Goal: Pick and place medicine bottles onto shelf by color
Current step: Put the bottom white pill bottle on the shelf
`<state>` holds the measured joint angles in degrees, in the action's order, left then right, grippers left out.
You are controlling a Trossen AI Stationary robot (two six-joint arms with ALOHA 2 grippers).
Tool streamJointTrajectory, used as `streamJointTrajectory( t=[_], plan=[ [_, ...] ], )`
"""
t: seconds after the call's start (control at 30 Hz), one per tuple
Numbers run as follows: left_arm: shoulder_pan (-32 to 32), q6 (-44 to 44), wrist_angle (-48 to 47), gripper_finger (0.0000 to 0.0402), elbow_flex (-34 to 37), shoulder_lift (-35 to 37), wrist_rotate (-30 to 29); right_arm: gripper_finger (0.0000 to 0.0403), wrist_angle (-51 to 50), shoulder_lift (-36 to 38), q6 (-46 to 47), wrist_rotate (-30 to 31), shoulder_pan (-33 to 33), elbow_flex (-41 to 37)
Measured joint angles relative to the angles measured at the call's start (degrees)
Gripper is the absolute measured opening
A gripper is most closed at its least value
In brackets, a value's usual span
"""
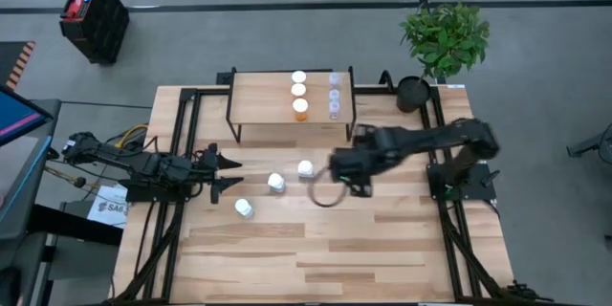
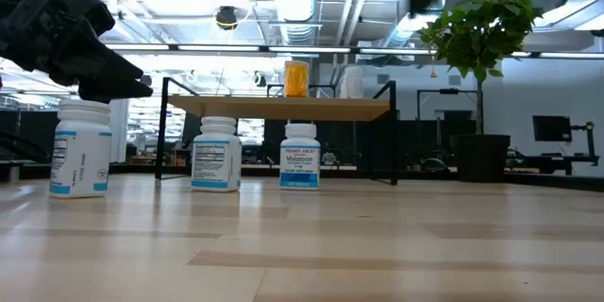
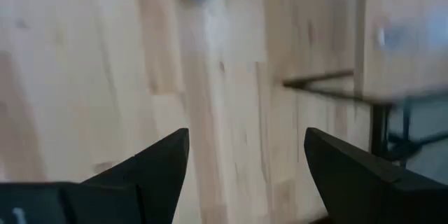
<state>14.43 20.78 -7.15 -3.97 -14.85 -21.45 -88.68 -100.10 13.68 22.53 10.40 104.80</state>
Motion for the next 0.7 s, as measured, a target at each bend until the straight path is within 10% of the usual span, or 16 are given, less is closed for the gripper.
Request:
streamJointTrajectory(
  t=[0.37, 0.7],
  plan=[
    [-0.01, -0.32, 1.42, 0.0222, 0.00, -0.16, 0.15, 0.0306, 27.95, 28.97, 25.73, 2.03, 15.15, -40.58],
    [0.68, -5.56, -15.82, 0.0222, -15.16, -5.44, 12.10, 0.0306, 49.63, 29.51, 25.99, 4.56, 17.95, -50.58]
  ],
)
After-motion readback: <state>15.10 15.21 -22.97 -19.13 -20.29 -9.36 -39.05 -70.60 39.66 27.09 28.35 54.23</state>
